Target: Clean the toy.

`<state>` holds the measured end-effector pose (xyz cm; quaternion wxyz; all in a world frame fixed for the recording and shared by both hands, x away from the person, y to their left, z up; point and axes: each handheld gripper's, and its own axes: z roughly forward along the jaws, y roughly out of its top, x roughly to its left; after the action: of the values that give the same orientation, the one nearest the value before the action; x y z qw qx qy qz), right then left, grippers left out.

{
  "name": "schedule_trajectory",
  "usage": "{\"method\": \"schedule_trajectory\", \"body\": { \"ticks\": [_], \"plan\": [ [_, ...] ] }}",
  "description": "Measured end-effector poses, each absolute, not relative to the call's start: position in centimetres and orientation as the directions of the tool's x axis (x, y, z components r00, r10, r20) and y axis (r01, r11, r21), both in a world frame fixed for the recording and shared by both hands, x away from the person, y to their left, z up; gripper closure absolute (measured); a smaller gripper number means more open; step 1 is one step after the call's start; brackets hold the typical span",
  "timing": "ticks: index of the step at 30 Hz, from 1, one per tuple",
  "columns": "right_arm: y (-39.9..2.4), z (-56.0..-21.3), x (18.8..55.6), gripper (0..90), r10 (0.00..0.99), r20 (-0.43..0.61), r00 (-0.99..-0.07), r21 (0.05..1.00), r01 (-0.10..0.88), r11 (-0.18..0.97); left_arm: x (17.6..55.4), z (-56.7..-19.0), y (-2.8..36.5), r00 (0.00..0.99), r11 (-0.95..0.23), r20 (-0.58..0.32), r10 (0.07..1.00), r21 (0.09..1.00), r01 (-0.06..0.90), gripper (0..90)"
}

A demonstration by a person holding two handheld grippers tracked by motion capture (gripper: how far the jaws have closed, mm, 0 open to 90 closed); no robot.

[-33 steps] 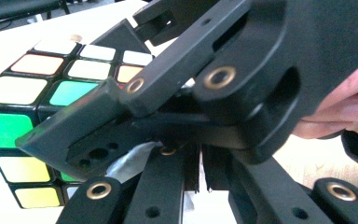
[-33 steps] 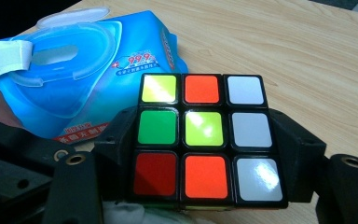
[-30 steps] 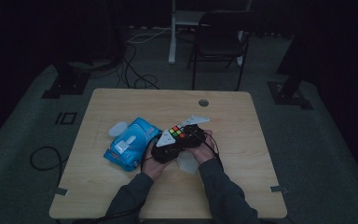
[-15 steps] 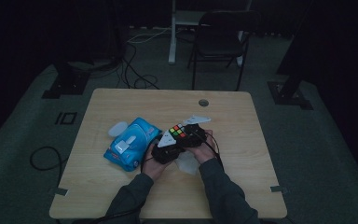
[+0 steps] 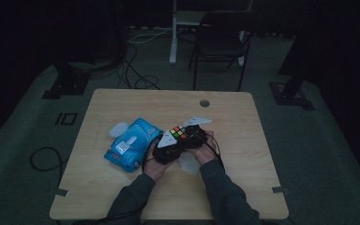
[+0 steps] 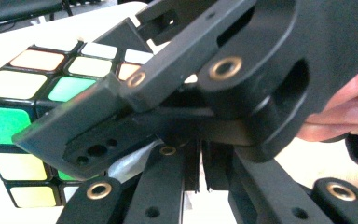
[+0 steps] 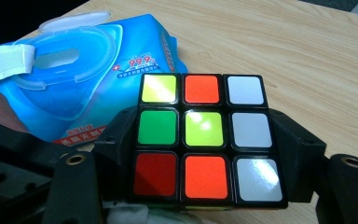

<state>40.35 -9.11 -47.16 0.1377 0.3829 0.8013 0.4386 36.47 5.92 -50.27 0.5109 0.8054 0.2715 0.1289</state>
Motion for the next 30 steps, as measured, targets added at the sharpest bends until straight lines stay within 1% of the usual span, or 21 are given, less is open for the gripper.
{"method": "schedule_trajectory", "body": {
  "ticks": [10,24,30],
  "plan": [
    [-9.5,-46.9,40.4,34.0,0.736,0.114,-0.668,0.813,0.489,0.317,36.5,-51.4,5.9,0.812,-0.381,-0.06,0.58,0.862,0.335,86.9],
    [-9.8,-46.5,40.4,33.9,0.739,0.114,-0.664,0.819,0.484,0.309,36.5,-52.0,7.0,0.801,-0.39,-0.076,0.594,0.843,0.369,86.9],
    [-9.9,-46.5,40.4,33.9,0.741,0.117,-0.661,0.819,0.486,0.304,36.3,-52.0,7.3,0.793,-0.396,-0.066,0.606,0.84,0.372,86.9]
  ]
}}
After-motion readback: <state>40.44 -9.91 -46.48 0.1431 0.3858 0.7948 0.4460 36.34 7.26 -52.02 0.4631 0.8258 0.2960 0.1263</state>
